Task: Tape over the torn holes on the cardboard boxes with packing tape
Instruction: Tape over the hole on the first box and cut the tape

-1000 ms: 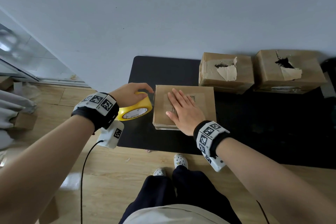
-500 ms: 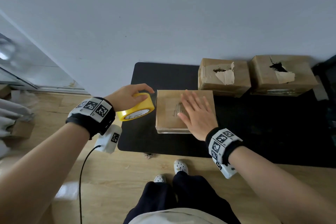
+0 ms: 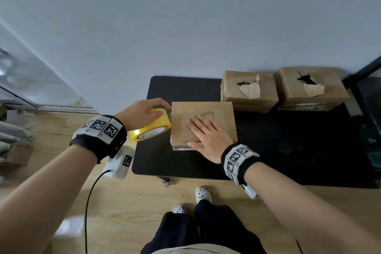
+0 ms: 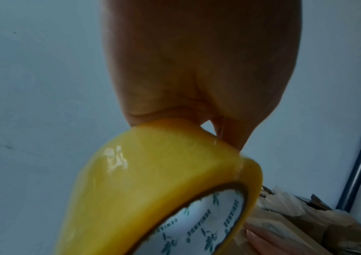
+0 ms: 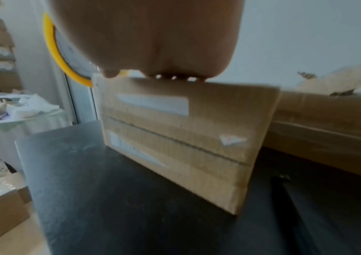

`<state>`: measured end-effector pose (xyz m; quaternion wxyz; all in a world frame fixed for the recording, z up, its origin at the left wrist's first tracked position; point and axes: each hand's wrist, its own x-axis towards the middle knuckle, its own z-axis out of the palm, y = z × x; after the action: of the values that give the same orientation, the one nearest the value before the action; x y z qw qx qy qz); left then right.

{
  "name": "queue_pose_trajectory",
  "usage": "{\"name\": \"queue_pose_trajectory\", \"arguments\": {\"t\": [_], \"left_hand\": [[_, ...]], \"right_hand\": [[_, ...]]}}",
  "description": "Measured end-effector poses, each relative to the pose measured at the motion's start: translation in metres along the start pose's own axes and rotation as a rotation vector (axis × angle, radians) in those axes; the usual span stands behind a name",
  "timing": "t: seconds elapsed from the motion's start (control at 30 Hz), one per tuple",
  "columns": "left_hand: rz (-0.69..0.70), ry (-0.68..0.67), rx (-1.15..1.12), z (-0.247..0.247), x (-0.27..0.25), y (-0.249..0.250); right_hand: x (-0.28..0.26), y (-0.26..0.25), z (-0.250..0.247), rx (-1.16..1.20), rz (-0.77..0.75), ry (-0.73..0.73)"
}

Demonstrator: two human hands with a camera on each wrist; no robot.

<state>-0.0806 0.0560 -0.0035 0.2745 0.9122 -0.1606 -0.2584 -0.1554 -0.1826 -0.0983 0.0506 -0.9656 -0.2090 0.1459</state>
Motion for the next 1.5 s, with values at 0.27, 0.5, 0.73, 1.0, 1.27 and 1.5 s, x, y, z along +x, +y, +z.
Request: {"name": "queue_pose_trajectory", "arguments": {"t": [0.27, 0.5, 0.73, 1.0, 1.27, 1.5], "left_hand": [[-0.012, -0.010, 0.020, 0.001, -0.008, -0.001], [0.052, -0.046, 0.014, -0.008, -0.009, 0.005], [0.129, -0.046, 0.019, -0.016, -0.012, 0.021], [-0.054, -0.146, -0.022, -0.019, -0.017, 0.002], [-0.092, -0.066, 0.066, -0.007, -0.012, -0.021], [-0.159, -0.020, 0.110, 0.003, 0.002, -0.022]], "right_hand": [[-0.005, 0.020, -0.003, 0.098, 0.118, 0.025], [0.004, -0.001, -0.057, 0.545, 0.164, 0.209], [0.022, -0.033, -0.093, 1.082, 0.281, 0.171], [0.017, -0.027, -0.093, 1.207, 0.341, 0.236], [0.000, -0.011, -0.088, 1.288, 0.420, 0.314], [-0.012, 0.006, -0.085, 1.304, 0.467, 0.364]]}}
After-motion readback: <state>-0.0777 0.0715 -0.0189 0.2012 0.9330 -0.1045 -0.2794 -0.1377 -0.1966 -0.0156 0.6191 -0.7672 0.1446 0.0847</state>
